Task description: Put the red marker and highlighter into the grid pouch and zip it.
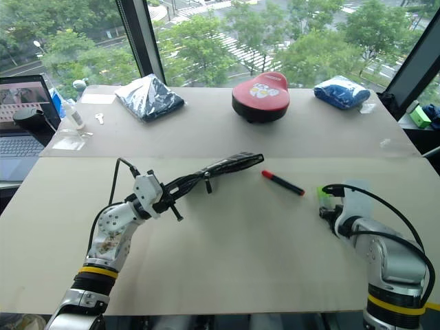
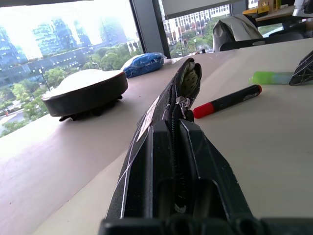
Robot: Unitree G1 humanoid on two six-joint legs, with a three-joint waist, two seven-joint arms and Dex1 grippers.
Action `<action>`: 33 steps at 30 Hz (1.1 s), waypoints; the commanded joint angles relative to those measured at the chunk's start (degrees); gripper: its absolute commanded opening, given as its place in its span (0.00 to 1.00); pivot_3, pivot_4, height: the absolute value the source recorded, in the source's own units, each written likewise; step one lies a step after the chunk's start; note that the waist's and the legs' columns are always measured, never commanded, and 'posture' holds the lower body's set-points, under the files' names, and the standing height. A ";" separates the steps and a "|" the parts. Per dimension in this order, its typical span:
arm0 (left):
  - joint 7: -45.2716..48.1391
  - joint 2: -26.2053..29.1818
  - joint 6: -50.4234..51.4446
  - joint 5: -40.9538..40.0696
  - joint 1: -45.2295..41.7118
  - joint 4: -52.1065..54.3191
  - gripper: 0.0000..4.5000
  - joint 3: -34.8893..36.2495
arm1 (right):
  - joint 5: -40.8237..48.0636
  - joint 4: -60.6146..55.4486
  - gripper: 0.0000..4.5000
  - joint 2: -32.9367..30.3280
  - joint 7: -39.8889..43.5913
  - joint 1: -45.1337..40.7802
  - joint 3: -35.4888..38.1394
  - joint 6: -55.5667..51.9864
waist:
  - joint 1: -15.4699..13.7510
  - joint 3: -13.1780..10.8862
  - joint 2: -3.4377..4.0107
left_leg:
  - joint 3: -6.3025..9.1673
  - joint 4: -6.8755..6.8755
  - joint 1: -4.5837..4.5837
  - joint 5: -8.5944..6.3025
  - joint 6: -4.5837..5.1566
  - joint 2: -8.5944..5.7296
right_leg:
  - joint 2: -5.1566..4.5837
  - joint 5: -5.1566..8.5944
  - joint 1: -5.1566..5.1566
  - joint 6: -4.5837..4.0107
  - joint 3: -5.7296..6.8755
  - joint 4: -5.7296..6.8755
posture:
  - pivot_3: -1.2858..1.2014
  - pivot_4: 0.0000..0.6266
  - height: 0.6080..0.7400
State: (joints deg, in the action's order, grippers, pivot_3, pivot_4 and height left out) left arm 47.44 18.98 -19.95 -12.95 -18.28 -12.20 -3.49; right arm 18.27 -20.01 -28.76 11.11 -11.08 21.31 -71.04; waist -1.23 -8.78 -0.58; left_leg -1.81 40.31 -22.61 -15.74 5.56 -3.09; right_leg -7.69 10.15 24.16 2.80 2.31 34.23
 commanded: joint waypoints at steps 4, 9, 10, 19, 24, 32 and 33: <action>-0.31 0.49 -0.16 -0.63 -0.91 1.80 0.00 0.84 | -0.19 -1.51 0.23 -5.59 7.97 -7.24 -3.68 15.87 | 0.54 -0.09 0.20 | -0.03 -0.02 -0.17 0.03 -0.03 -0.04 | 0.00 -0.01 0.20 0.01 -0.05 0.02 | 0.52 0.24 1.00; -0.33 0.49 -0.16 -0.67 -0.93 1.70 0.00 0.83 | 0.68 -7.34 0.23 -17.66 26.17 -7.47 -11.87 27.62 | 0.49 -0.09 0.19 | 0.01 -0.26 -0.22 0.18 -0.30 0.01 | 0.10 0.00 0.24 0.01 0.02 -0.13 | 0.52 0.24 1.00; -0.33 0.47 -0.20 -0.67 -0.89 1.66 0.00 0.83 | 0.37 -8.15 0.23 -19.84 29.04 -7.13 -13.56 29.40 | 0.50 -0.09 0.19 | 0.04 -0.27 -0.21 0.17 -0.29 0.03 | 0.12 0.00 0.18 0.02 0.05 -0.17 | 0.52 0.24 1.00; -0.78 -0.09 -0.46 -0.42 -0.20 1.98 0.00 0.44 | -10.84 -3.46 0.23 -25.09 37.53 -12.08 -30.65 43.17 | 0.51 -0.13 0.10 | 0.03 -0.13 -0.26 0.02 -0.07 0.02 | 0.02 0.02 0.19 0.05 0.00 -0.21 | 0.52 0.24 1.00; -0.78 -0.11 -0.58 -0.27 0.22 2.41 0.00 0.25 | -13.09 1.34 0.23 -22.62 38.21 -14.42 -32.58 45.92 | 0.24 -0.14 0.08 | 0.03 -0.15 -0.30 0.24 -0.46 0.01 | 0.00 0.01 0.25 0.04 0.00 -0.20 | 0.52 0.24 1.00; -1.02 0.22 -0.10 -0.04 2.14 4.85 0.00 -0.02 | -11.82 5.20 0.23 -20.17 40.14 -17.19 -30.87 45.44 | 0.38 -0.14 0.08 | 0.03 -0.15 -0.54 0.26 -0.49 0.00 | -0.06 -0.01 0.52 0.02 0.00 -0.17 | 0.52 0.24 1.00; -1.00 0.22 -0.07 -0.03 2.31 4.98 0.00 -0.07 | -11.67 5.99 0.23 -19.61 40.30 -17.63 -31.02 45.33 | 0.39 -0.14 0.08 | 0.04 -0.15 -0.54 0.26 -0.50 0.00 | -0.06 -0.01 0.52 0.02 0.00 -0.17 | 0.52 0.24 1.00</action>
State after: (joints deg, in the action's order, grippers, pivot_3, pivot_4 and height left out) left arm 46.77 19.00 -19.70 -12.86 -16.00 -9.53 -3.59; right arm 5.89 -14.37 -48.93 51.24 -27.36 -11.56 -26.22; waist -0.83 -8.92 -0.49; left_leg -1.78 40.15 -23.15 -15.48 5.06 -3.09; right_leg -7.75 10.14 24.69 2.82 2.31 34.06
